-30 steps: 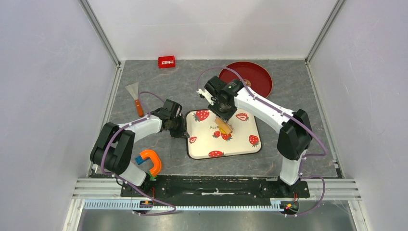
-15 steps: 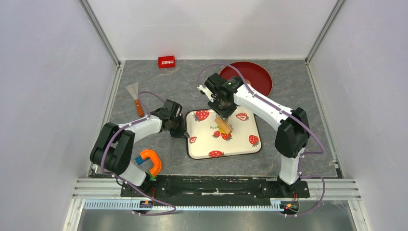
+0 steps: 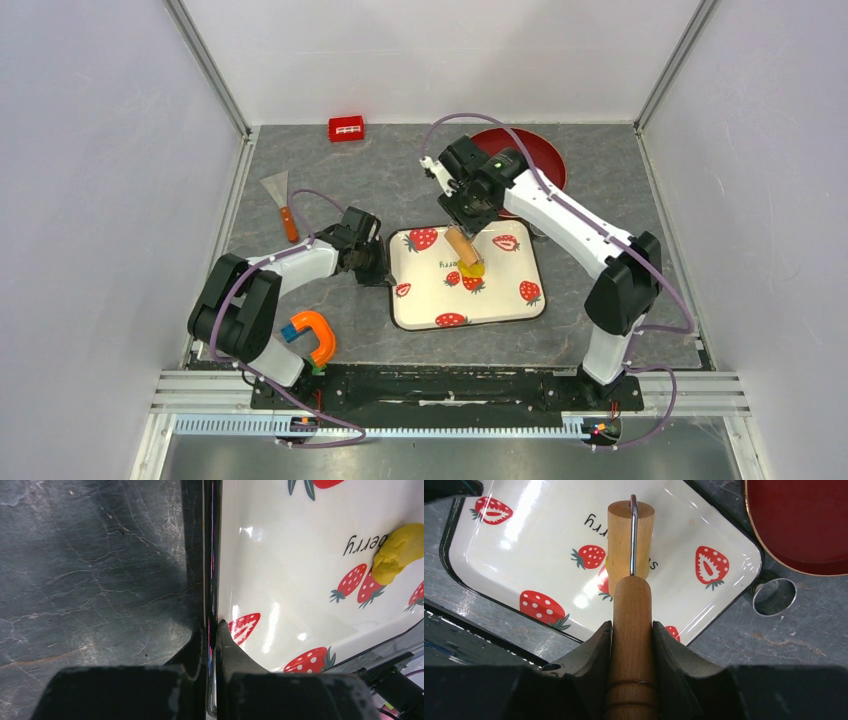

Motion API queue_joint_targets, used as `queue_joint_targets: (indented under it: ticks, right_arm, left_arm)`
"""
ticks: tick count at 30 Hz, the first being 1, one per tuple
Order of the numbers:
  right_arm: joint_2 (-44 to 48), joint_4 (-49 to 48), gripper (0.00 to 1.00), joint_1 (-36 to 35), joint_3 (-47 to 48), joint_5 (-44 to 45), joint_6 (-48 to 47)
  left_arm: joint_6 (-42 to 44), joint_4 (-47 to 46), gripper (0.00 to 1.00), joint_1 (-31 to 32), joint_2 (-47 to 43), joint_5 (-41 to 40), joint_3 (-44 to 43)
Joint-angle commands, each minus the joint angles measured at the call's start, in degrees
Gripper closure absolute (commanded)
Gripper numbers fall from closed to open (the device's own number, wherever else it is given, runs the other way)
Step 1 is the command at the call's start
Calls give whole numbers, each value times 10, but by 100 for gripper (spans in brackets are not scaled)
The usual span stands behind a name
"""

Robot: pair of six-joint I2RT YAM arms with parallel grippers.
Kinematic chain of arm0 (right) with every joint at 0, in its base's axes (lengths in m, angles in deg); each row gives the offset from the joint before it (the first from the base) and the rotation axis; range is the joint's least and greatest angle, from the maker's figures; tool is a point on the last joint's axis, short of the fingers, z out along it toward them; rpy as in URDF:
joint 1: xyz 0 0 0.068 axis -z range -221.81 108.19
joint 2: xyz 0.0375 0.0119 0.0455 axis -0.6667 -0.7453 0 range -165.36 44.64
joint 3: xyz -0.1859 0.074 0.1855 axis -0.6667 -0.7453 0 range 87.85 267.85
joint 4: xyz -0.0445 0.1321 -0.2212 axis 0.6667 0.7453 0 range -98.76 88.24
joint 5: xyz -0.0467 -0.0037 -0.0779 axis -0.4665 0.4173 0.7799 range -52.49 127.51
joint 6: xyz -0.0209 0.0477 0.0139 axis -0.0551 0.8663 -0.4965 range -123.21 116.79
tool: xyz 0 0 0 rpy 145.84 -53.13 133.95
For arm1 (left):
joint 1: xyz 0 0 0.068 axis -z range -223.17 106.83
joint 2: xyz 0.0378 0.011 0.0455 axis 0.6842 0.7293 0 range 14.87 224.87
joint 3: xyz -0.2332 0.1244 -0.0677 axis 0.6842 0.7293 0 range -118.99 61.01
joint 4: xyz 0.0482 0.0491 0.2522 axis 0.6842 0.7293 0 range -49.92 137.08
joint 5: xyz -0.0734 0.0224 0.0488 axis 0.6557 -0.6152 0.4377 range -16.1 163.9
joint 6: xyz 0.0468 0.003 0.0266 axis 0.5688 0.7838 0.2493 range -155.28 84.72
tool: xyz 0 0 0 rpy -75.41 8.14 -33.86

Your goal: Roll out the dumpling wrappers from the dough

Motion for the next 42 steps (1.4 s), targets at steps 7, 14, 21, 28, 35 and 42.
queue_joint_targets:
  ticks: [7,14,21,28,35,42]
  right_arm:
    - [32,-22,100,16,-12,-18,5]
    - [-1,-34,100,16,-28,-34,1]
    - [-12,-37,100,16,-61,-50,-5]
    - [-11,-42,100,16,-102,-66,-8]
    - [-13,-59,100,16,-144,-148,-7]
    - [-20,-74,100,16,-198,-175,-9]
  left_arm:
    - [8,42,98,15,40,-49,20]
    - [8,44,98,18,38,-51,21]
    - [7,44,98,18,39,-51,20]
    - [8,44,98,18,44,-50,17]
    - [9,44,98,18,47,-49,16]
    - [9,46,98,18,48,-52,14]
